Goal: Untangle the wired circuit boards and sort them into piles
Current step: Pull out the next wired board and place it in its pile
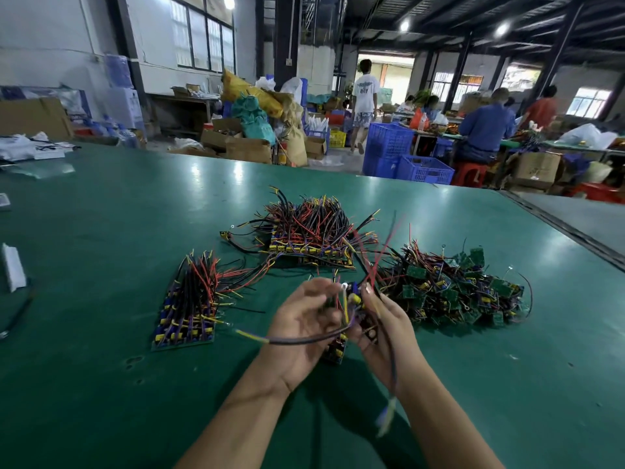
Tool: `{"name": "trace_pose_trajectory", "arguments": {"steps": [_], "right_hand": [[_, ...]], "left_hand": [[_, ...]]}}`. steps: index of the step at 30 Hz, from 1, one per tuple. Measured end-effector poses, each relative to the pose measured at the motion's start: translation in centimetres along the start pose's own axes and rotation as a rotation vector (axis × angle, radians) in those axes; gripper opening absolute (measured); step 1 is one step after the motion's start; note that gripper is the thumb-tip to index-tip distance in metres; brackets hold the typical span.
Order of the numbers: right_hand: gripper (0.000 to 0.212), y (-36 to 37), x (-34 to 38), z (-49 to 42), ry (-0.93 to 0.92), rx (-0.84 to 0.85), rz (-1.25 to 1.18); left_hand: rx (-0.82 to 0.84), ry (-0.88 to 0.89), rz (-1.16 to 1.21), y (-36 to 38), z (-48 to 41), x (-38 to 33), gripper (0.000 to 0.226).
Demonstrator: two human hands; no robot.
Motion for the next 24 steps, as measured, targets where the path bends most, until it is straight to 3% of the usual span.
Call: {"name": "trace_pose_trajectory", "arguments": {"steps": [1, 3, 7, 10, 14, 17, 20, 24], "right_hand": [[0.016, 0.0, -0.1, 0.0, -0.033, -0.002, 0.081], [0.017, 0.0, -0.3, 0.0, -0.088, 0.001, 0.236], [0.021, 0.0, -0.3, 0.1, -0.156, -0.057, 0.456], [0.038, 0.1, 0.0, 0.3, -0.18, -0.075, 0.487], [0.049, 0.3, -0.1, 0.5, -0.194, -0.074, 0.479], [0.036, 0.4, 0.2, 0.6, -0.221, -0.087, 0.544], [0.051, 1.0, -0.4, 0.9, -0.097, -0.017, 0.614], [0.065, 1.4, -0.4, 1.4, -0.047, 0.06, 0.608]], "left_hand": [[-0.048, 0.039, -0.101, -0.4, -0.3, -0.3, 0.01], [-0.073, 0.108, -0.433, -1.0, -0.5, -0.7, 0.019], [0.174, 0.207, -0.883, -0.3, -0.1, 0.1, 0.033], [0.184, 0.164, -0.842, -0.2, 0.2, 0.3, 0.05], [0.11, 0.123, -0.778, -0.5, 0.1, 0.2, 0.053], [0.05, 0.165, -0.76, -0.5, 0.0, 0.0, 0.054], [0.008, 0.181, -0.727, -0.6, 0.0, 0.1, 0.037], [0.055, 0.134, -0.676, 0.1, 0.4, 0.3, 0.051]]}}
Point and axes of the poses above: each hand's wrist, its own z-axis away from the middle knuckle, its own y-axis out of the palm, x = y × z, the point moved 4 cm from there along -z, towards the middle knuckle, and after that the axes turned 14 degrees about y, right-handed, at the moved point
